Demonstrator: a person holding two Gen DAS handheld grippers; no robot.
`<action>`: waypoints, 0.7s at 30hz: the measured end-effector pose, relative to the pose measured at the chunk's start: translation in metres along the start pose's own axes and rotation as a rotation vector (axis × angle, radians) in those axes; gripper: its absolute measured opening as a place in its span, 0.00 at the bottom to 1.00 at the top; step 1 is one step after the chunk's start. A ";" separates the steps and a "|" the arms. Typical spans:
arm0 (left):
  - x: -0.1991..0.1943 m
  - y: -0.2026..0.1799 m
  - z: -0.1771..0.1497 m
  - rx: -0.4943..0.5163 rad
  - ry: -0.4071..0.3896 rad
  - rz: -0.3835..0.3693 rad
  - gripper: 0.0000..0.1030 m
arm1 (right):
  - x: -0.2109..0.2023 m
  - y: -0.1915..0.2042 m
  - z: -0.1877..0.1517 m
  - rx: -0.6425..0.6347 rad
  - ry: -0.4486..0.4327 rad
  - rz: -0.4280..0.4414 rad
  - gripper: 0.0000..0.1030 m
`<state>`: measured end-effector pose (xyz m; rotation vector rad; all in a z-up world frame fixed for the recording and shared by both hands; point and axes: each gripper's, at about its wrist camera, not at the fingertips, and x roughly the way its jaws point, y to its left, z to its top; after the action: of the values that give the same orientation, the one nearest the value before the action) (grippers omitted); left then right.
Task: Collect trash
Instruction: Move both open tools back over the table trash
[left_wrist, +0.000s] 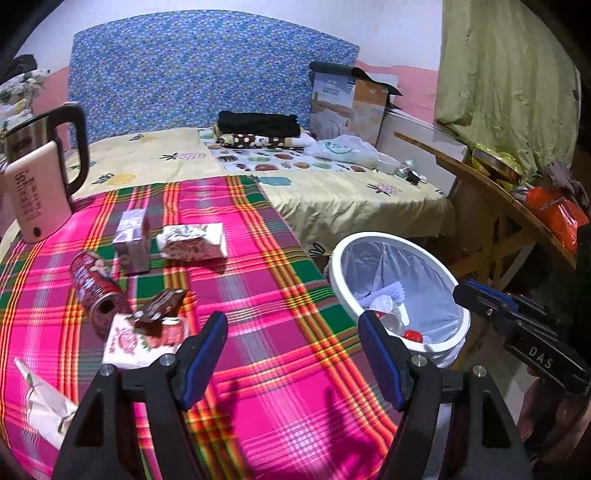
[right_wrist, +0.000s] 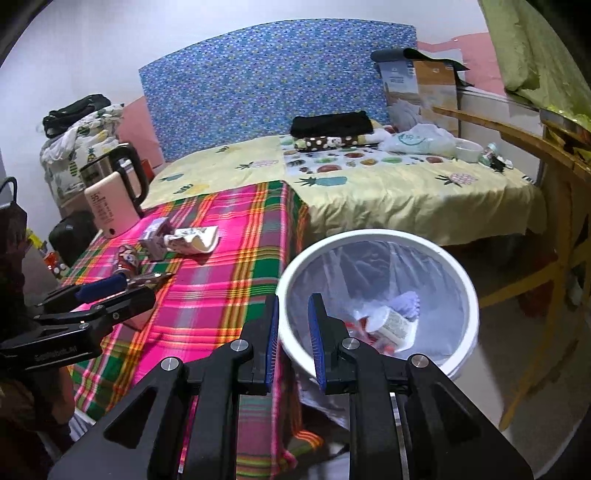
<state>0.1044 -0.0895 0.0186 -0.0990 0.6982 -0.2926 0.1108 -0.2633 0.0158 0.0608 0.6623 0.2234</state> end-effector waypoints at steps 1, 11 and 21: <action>-0.002 0.003 -0.002 -0.003 -0.001 0.005 0.73 | 0.001 0.002 -0.001 -0.002 0.001 0.007 0.16; -0.023 0.040 -0.022 -0.059 -0.012 0.086 0.73 | 0.014 0.031 -0.007 -0.028 0.041 0.086 0.16; -0.048 0.086 -0.042 -0.150 -0.022 0.185 0.73 | 0.020 0.051 -0.012 -0.053 0.090 0.130 0.16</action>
<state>0.0619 0.0071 0.0003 -0.1788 0.7017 -0.0619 0.1091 -0.2093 0.0011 0.0432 0.7421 0.3703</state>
